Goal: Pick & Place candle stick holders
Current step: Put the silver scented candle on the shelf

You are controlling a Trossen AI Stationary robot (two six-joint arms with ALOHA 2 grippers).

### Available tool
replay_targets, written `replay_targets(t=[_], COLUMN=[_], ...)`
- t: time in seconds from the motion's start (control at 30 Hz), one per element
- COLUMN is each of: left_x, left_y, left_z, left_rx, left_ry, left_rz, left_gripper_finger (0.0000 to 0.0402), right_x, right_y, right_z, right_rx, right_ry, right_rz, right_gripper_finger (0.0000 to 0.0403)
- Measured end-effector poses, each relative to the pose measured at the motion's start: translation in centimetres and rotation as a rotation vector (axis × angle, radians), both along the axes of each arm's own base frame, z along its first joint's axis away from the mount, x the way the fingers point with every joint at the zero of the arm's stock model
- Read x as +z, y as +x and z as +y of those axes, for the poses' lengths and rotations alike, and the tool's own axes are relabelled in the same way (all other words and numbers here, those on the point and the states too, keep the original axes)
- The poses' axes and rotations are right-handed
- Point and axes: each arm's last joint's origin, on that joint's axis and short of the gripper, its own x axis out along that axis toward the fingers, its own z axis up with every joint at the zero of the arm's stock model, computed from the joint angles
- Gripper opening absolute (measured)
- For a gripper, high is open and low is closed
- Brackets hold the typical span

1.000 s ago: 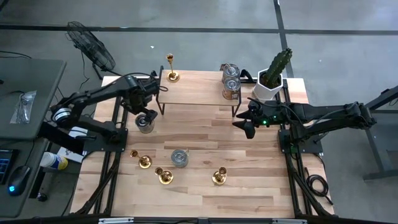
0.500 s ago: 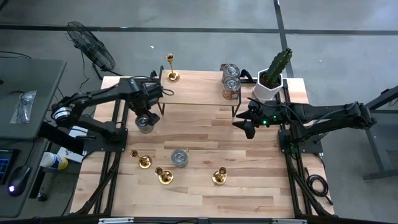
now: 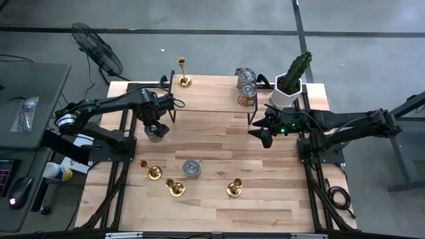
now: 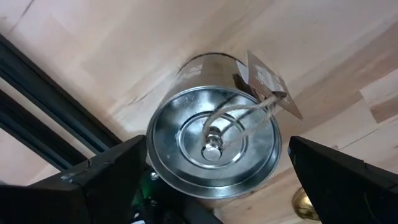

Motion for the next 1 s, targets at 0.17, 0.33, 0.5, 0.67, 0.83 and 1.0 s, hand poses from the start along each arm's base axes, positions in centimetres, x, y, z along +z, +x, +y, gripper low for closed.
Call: replay_targets(t=[0.17,0.33,0.5,0.67,0.83,1.0], left_x=[0.0,0.0,0.0,0.0,0.0,-1.3], left_y=[-0.1,-0.1,-0.1,-0.1,0.0,-0.4], left_z=[0.1,0.1,0.1,0.0,-0.1,-0.2], left_rx=[-0.005,-0.025,-0.045,-0.057,-0.077,-0.073], left_ry=[0.031,0.027,0.024,0.019,-0.024,-0.023], left_rz=[0.021,0.024,0.024,0.022,-0.001,0.029], left_gripper_finger=[0.0384,0.0384,0.0384,0.0384,0.0384,0.0384], right_x=[0.0,0.0,0.0,0.0,0.0,0.0], right_y=[0.0,0.0,0.0,0.0,0.0,0.0], right_z=[0.0,0.0,0.0,0.0,0.0,0.0], right_rx=[0.001,0.001,0.001,0.000,-0.006,-0.010], right_ry=[0.000,0.001,0.001,0.001,0.014,0.021], right_rz=[0.000,0.000,0.000,0.000,-0.002,-0.003], right_gripper_finger=[0.0252,0.0252,0.0252,0.0252,0.0252,0.0252])
